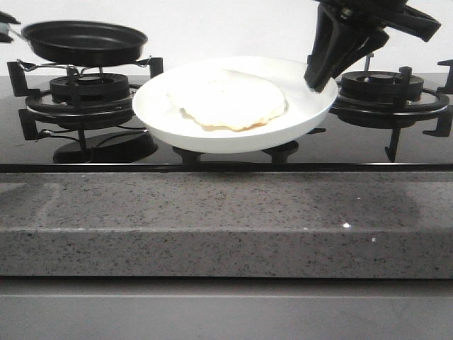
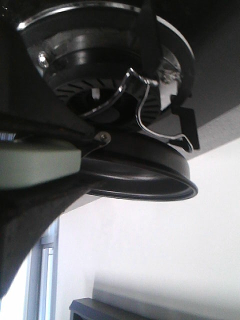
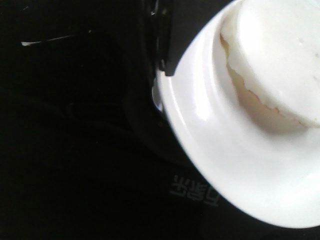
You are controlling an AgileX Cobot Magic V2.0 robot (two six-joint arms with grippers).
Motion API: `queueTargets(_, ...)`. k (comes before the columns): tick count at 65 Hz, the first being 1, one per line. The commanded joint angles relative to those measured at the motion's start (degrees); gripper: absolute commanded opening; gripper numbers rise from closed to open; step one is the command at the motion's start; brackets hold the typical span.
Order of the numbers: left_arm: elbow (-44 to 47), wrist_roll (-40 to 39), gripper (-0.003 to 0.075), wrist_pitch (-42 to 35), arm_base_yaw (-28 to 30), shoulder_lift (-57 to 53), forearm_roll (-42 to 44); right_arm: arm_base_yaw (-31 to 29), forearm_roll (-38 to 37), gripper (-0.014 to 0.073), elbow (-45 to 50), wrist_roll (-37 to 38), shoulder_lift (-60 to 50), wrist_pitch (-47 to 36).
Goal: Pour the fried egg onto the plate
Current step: 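Return the empty pan onto its burner with the left gripper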
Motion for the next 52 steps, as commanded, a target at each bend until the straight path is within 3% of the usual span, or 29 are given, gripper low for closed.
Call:
queueTargets(1,-1.99,-0.35,0.0027,4.95,0.18,-1.91,-5.47,0.02,1.21,-0.006,-1.66,-0.24,-2.68,-2.58)
queueTargets(19,-1.99,-0.35,0.0432,3.61,0.18,-1.55,-5.47,0.02,1.21,-0.006,-1.66,-0.24,-2.68,-2.58)
queueTargets(25,-1.99,0.04,0.0534,3.72,0.35,-1.55,-5.35,0.02,1.21,-0.006,-1.66,-0.24,-2.68,-2.58)
queueTargets(39,-1.99,0.04,0.0564,4.56,3.71,-1.55,-3.34,0.02,1.21,-0.006,-1.66,-0.24,-2.68,-2.58)
queueTargets(52,-1.99,1.9,0.0564,11.5,10.61,-1.88,-3.56,0.02,1.21,-0.006,-1.66,-0.24,-2.68,-2.58)
